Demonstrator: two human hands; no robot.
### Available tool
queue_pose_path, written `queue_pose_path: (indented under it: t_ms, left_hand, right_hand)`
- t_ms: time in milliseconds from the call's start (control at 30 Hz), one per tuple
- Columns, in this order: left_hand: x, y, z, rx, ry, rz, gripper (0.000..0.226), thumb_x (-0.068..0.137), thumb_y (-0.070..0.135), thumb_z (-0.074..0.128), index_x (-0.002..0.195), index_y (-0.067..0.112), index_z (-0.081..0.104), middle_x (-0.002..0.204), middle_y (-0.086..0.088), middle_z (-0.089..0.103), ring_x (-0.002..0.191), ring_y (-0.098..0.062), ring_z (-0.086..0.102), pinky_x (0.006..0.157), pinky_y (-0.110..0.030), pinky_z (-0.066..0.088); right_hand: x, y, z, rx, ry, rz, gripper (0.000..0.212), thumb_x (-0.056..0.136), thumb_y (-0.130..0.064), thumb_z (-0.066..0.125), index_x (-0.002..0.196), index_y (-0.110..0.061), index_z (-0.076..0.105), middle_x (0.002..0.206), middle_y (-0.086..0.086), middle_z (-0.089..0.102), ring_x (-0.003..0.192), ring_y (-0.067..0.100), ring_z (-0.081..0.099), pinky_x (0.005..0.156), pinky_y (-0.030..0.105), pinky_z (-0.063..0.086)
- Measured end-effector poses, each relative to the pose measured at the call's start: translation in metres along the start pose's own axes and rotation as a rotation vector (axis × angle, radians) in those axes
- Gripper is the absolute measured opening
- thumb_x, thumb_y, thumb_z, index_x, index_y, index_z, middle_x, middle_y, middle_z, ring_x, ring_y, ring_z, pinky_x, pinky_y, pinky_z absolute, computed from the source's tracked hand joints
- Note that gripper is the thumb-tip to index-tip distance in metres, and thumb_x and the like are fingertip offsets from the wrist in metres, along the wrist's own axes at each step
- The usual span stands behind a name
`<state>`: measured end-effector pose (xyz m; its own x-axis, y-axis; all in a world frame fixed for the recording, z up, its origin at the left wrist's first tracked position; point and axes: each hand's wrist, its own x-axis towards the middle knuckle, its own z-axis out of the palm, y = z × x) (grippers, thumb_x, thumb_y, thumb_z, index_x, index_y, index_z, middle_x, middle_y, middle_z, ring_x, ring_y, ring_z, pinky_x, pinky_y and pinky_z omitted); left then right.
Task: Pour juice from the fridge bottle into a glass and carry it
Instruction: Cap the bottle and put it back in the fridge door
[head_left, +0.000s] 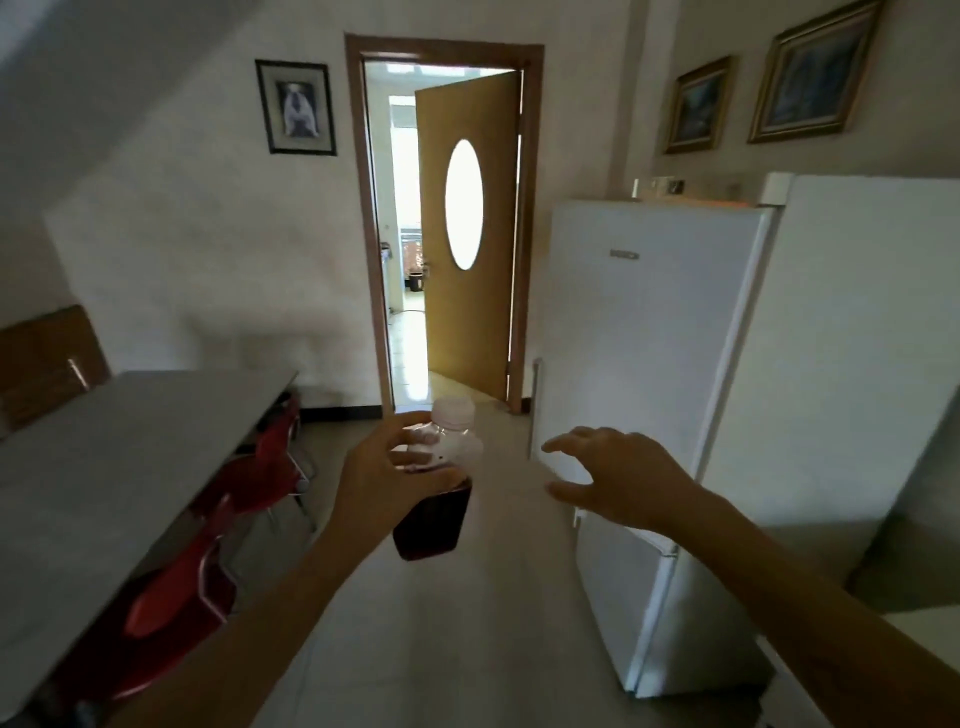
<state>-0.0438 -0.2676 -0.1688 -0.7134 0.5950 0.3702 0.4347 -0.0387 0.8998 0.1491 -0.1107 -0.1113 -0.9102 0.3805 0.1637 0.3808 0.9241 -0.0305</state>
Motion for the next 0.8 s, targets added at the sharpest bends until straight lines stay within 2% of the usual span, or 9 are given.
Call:
queue_pose_path:
  t_ms: [200,267,333,433,500,600,700,800]
  left_hand:
    - [0.063,-0.039,-0.068,0.030,0.013,0.047,0.060,0.056,0.010,0.089,0.095,0.042,0.058,0.094,0.012,0.067,0.084,-0.011,0.068,0.077,-0.029,0.058]
    - [0.088,-0.053,-0.082,0.027,0.015,0.053,0.058,0.057,0.010,0.089,0.100,0.035,0.060,0.097,0.008,0.067,0.085,-0.013,0.069,0.077,-0.027,0.059]
    - [0.115,-0.069,-0.091,0.004,0.005,0.043,0.059,0.058,0.011,0.088,0.108,0.026,0.061,0.102,0.001,0.069,0.090,-0.018,0.070,0.080,-0.031,0.059]
    - [0.162,-0.098,-0.096,-0.012,-0.018,0.022,0.060,0.058,0.013,0.089,0.109,0.028,0.060,0.107,-0.001,0.069,0.095,-0.020,0.069,0.084,-0.041,0.058]
    - [0.197,-0.116,-0.094,-0.021,-0.026,0.019,0.061,0.057,0.016,0.089,0.108,0.031,0.060,0.109,-0.002,0.069,0.096,-0.020,0.069,0.085,-0.043,0.057]
    - [0.255,-0.141,-0.085,-0.038,-0.044,0.043,0.059,0.059,0.022,0.086,0.109,0.032,0.057,0.111,-0.003,0.068,0.094,-0.015,0.070,0.085,-0.036,0.057]
    - [0.315,-0.169,-0.076,-0.061,-0.055,0.041,0.056,0.066,0.008,0.084,0.109,0.029,0.055,0.108,0.001,0.068,0.089,-0.005,0.070,0.085,-0.029,0.056]
    - [0.381,-0.201,-0.073,-0.069,-0.048,0.032,0.056,0.067,0.005,0.083,0.110,0.029,0.057,0.107,0.005,0.069,0.094,-0.005,0.069,0.084,-0.034,0.057]
  right_hand:
    - [0.101,-0.056,0.023,0.049,0.016,-0.026,0.053,0.086,-0.056,0.051,0.133,-0.032,0.045,0.136,-0.005,0.052,0.108,0.014,0.058,0.091,0.030,0.044]
    - [0.131,-0.064,0.030,0.049,0.017,-0.023,0.053,0.086,-0.057,0.051,0.132,-0.032,0.045,0.133,-0.006,0.055,0.100,0.011,0.059,0.086,0.026,0.044]
    - [0.162,-0.067,0.036,0.046,0.012,-0.020,0.053,0.086,-0.057,0.050,0.132,-0.032,0.045,0.132,-0.006,0.055,0.094,0.007,0.057,0.083,0.023,0.043]
    - [0.213,-0.064,0.048,0.020,0.006,-0.011,0.054,0.085,-0.058,0.049,0.133,-0.033,0.043,0.136,-0.007,0.052,0.107,0.010,0.058,0.091,0.027,0.044]
    - [0.250,-0.058,0.056,0.001,-0.007,-0.005,0.057,0.085,-0.061,0.048,0.134,-0.034,0.042,0.138,-0.007,0.050,0.115,0.013,0.055,0.096,0.031,0.043]
    - [0.313,-0.041,0.069,-0.025,0.000,-0.003,0.059,0.085,-0.063,0.045,0.135,-0.033,0.040,0.139,-0.007,0.049,0.117,0.013,0.053,0.098,0.033,0.041]
    - [0.378,-0.019,0.084,-0.020,-0.001,0.008,0.058,0.085,-0.062,0.045,0.136,-0.034,0.040,0.140,-0.008,0.048,0.119,0.012,0.052,0.099,0.033,0.041]
    - [0.444,0.003,0.097,-0.012,-0.029,0.029,0.057,0.086,-0.060,0.046,0.137,-0.034,0.038,0.141,-0.008,0.047,0.120,0.012,0.051,0.099,0.033,0.040]
